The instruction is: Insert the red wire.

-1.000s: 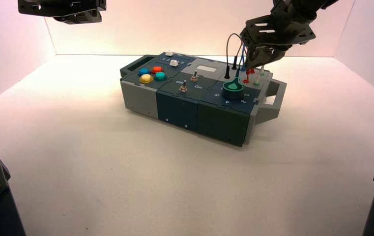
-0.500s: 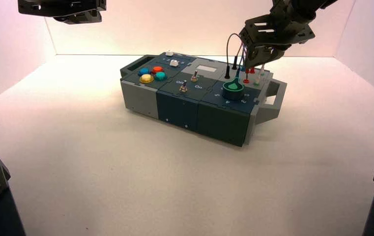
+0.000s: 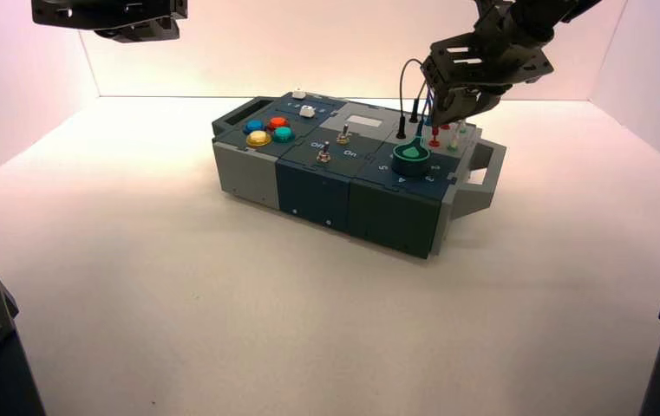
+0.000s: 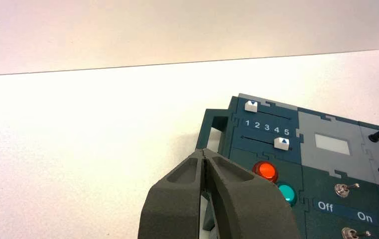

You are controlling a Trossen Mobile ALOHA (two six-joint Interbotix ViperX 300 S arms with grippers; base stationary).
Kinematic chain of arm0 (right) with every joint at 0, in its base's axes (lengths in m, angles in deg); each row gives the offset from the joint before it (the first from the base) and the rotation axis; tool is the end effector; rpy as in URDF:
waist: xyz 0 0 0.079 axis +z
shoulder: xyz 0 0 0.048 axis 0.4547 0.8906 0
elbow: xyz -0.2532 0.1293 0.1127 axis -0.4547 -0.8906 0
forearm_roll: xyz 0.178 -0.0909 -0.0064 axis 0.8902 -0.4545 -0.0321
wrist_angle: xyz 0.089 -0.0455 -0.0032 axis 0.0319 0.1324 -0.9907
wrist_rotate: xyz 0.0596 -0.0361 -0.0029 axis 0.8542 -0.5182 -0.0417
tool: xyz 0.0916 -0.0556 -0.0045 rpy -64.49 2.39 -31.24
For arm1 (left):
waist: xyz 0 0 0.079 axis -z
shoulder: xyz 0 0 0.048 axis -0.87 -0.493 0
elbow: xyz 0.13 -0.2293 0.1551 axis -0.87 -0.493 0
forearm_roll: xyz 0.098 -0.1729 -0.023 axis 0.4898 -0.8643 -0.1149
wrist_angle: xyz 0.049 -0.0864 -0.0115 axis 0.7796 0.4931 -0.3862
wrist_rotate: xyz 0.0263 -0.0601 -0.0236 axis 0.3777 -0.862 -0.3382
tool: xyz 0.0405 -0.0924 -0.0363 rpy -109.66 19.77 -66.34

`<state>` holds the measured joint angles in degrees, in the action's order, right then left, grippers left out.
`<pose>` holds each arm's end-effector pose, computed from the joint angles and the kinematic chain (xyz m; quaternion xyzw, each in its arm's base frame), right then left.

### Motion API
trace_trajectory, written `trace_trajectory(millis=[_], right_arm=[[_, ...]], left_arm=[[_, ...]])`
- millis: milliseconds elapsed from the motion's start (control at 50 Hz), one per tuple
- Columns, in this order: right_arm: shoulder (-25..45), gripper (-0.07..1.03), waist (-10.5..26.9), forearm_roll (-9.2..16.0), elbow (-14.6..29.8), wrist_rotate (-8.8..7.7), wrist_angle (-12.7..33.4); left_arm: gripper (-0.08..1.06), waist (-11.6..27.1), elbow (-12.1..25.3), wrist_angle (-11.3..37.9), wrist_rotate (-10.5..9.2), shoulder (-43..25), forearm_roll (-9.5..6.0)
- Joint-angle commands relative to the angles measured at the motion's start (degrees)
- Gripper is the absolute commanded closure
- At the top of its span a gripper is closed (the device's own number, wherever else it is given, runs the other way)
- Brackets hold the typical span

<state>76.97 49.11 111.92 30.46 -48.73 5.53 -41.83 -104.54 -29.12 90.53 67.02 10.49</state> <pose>0.3109 0.1420 0.0575 -0.0827 0.4680 0.2103 0.8544 0.3149 -0.0958 0.1338 -0.0093 0.2589 -0.1149 0.9590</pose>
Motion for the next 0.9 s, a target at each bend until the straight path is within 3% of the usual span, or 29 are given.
trace_trajectory(millis=[20,360,660,900], right_arm=[[-0.26,0.99,0.00,-0.09,0.97,-0.18,1.05],[0.18,0.99,-0.26,-0.70,2.20,-0.18,5.54],[5.98,0.98,-0.26,-2.02,5.80,-0.09,11.25],[5.36,0.98,-0.26,-2.02,5.80,0.26,9.76]], left_arm=[[1.01,0.26,1.49,-0.53,-0.09,0.53,0.00],[1.01,0.18,1.49,-0.53,-0.09,0.44,0.00],[1.01,0.18,1.49,-0.53,-0.09,0.44,0.00],[1.01,0.26,1.49,-0.53,0.00,0.35,0.00]])
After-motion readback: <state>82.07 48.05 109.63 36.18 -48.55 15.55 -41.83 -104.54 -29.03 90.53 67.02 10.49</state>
